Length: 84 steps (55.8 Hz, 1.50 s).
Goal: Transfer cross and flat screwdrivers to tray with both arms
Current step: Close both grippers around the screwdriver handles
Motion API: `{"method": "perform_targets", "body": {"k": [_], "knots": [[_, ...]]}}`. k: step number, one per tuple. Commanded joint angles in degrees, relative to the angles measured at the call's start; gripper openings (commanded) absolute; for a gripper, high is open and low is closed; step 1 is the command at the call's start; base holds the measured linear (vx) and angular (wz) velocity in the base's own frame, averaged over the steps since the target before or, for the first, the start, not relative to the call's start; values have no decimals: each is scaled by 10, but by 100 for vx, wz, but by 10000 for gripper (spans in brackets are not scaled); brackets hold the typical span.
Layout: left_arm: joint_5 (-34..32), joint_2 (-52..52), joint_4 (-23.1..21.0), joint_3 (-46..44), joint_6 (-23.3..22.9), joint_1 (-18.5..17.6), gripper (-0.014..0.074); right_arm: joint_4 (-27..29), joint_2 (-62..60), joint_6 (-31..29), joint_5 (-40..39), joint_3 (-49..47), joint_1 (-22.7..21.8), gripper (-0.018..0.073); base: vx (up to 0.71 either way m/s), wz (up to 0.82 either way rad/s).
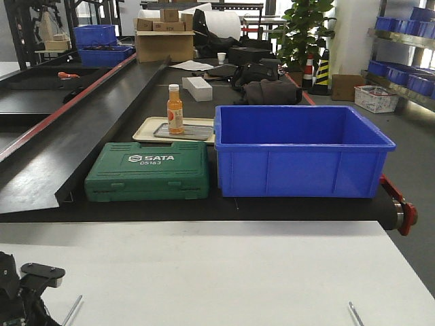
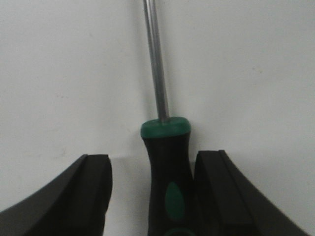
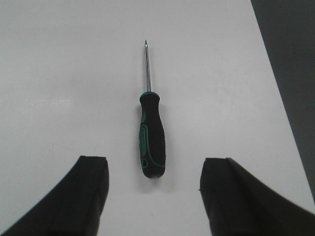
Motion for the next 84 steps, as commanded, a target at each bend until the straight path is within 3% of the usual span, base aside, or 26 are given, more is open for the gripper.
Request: {"method": "perform_targets", "body": {"k": [1, 13, 25, 39, 55, 75, 84], "knots": [[-18, -21, -8, -17, 4, 0, 494, -2, 17, 3, 13, -34, -2, 493, 0, 0], [-19, -7, -20, -17, 6, 0, 492, -5, 138, 7, 120, -153, -3, 493, 0, 0], [-19, -5, -31, -17, 6, 0, 492, -5, 299, -20, 146, -281, -3, 493, 0, 0], [-19, -5, -32, -17, 6, 0, 492, -5, 457, -56, 143, -364, -3, 493, 0, 0], [-17, -5, -32, -17, 6, 0, 492, 4, 550, -90, 137, -407, -2, 493, 0, 0], [-18, -5, -32, -17, 6, 0, 492, 6, 610, -91, 110, -407, -2, 491, 0, 0], [-18, -5, -32, -17, 6, 0, 492, 15, 615, -90, 121, -404, -2, 434, 0, 0]]}}
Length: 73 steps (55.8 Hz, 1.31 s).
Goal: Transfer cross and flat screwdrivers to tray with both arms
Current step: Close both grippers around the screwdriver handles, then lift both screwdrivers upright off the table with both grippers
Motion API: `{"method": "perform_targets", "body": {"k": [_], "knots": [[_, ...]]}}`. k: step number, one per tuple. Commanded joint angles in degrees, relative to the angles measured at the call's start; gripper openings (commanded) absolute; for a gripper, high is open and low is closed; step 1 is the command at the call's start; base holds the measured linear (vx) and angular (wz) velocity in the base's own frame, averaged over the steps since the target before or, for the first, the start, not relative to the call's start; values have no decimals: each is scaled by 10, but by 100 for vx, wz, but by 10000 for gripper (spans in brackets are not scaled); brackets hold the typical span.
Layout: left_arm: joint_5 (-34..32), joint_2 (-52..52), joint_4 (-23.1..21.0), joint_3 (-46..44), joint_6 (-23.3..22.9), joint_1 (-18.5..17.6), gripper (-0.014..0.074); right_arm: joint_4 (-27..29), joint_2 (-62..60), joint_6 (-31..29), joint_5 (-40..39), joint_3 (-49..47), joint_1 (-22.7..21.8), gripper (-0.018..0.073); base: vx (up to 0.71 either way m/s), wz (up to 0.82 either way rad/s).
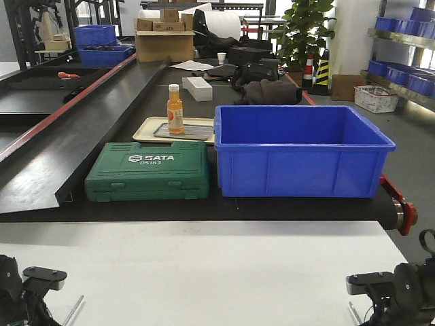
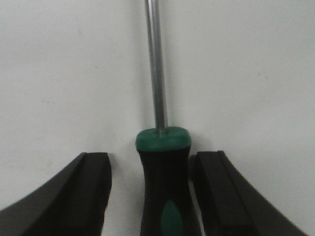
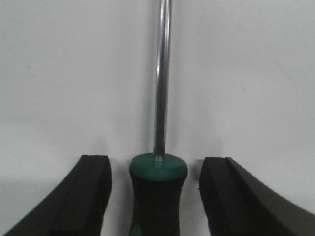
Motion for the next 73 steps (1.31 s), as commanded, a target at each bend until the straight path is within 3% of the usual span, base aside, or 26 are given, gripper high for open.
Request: {"method": "perform_targets", "body": {"k": [1, 16, 20, 25, 34, 49, 62, 73], "knots": [[-10, -22, -12, -13, 0, 0, 492, -6, -12, -4, 2, -5, -2, 423, 0, 0], [-6, -22, -12, -13, 0, 0, 465, -6, -12, 2, 60, -5, -2, 143, 0, 0], [-2, -22, -12, -13, 0, 0, 422, -6, -12, 2, 59, -5, -2, 68, 0, 0], [11, -22, -13, -13, 0, -1, 302, -6, -12, 0, 60, -6, -2, -15, 0, 0], [38, -23, -28, -13, 0, -1, -9, -4, -30, -5, 51, -6, -2, -13, 0, 0], [24, -72, -58, -13, 0, -1, -6, 46, -140, -49, 24, -6, -2, -11, 0, 0], [-10, -179, -65, -13, 0, -6, -6, 140, -261, -106, 5, -6, 1, -9, 0, 0], [-50, -298, -107, -11, 0, -35, -6, 157, -347, -125, -22, -6, 54, -8, 0, 0]]}}
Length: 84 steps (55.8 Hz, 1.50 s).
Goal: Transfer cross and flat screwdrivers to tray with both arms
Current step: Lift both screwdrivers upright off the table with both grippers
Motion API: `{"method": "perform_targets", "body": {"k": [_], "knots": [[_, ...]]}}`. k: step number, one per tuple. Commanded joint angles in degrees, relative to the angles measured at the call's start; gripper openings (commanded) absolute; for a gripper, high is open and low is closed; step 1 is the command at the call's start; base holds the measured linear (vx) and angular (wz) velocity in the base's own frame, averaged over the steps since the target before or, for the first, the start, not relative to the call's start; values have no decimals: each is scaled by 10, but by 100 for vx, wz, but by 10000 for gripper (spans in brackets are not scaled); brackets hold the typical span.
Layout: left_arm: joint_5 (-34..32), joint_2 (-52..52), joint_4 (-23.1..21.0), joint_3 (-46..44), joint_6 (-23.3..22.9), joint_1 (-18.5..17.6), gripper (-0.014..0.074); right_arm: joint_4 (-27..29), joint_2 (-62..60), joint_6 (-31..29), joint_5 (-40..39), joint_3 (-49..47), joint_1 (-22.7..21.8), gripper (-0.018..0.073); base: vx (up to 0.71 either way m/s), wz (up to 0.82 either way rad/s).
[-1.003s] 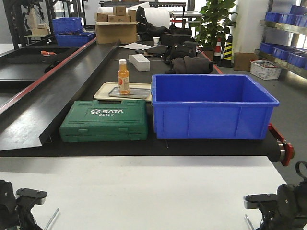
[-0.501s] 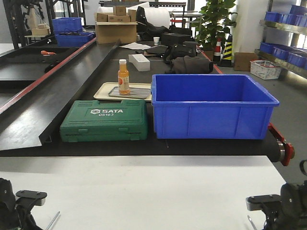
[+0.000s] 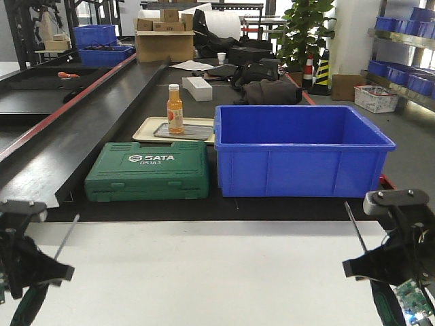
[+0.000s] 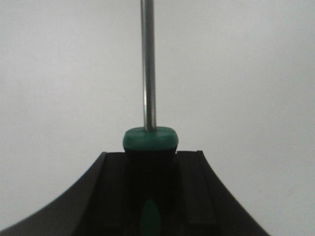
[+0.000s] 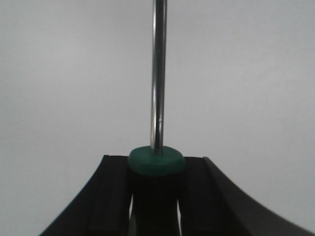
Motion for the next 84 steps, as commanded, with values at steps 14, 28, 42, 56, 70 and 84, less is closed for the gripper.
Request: {"method": "perform_targets", "body": {"k": [14, 28, 42, 56, 70, 84], "knots": [[-76, -209, -32, -12, -42, -53, -6, 17, -116, 44, -141, -14, 114, -8, 0, 0], [-73, -280, -30, -12, -43, -53, -6, 18, -131, 56, -147, -50, 159, -8, 0, 0], [-96, -323, -33, 48, -43, -53, -5, 18, -134, 56, -136, -53, 159, -8, 0, 0], [-119, -337, -33, 80, -43, -53, -3, 5, -150, 85, -127, -53, 134, -8, 0, 0], [-117, -336, -31, 80, -43, -53, -3, -14, -153, 84, -118, -53, 134, -8, 0, 0], [-117, -336, -31, 80, -43, -53, -3, -14, -153, 84, -118, -53, 134, -8, 0, 0]]}}
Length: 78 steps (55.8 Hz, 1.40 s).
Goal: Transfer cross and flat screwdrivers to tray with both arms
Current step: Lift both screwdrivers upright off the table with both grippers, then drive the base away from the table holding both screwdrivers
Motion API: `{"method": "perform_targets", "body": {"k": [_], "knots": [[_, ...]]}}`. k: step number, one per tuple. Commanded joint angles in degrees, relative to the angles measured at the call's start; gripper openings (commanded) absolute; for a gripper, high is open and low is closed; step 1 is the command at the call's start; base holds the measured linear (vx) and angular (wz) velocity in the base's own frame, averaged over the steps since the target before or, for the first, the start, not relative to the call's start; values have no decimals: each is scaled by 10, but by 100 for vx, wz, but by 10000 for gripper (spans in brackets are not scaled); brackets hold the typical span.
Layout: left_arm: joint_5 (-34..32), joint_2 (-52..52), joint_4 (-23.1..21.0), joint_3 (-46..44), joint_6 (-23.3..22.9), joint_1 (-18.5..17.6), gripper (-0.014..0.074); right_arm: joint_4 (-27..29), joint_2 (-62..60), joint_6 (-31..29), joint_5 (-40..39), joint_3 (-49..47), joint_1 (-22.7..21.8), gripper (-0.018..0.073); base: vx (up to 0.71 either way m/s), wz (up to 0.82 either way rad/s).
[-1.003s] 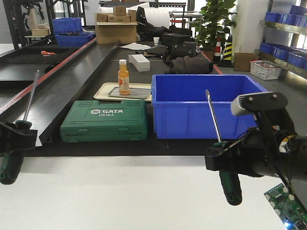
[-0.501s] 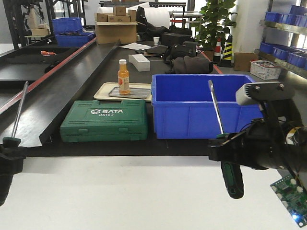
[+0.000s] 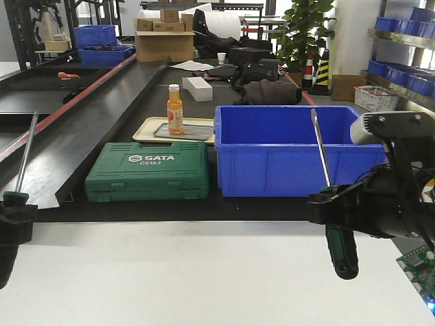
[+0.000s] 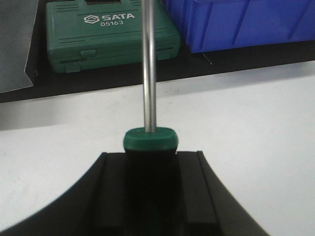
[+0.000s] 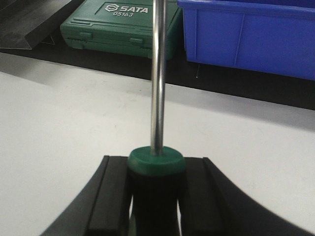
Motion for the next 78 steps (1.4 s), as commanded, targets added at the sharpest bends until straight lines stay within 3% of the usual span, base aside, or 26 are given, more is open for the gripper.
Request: {"method": "perform_targets", "body": {"k": [1, 78], "knots": [[-50, -13, -10, -17, -4, -2, -3, -3, -18, 1, -48, -22, -2, -8, 0, 0], [-50, -13, -10, -17, -4, -2, -3, -3, -17, 1, -48, -22, -2, -8, -5, 0]]}}
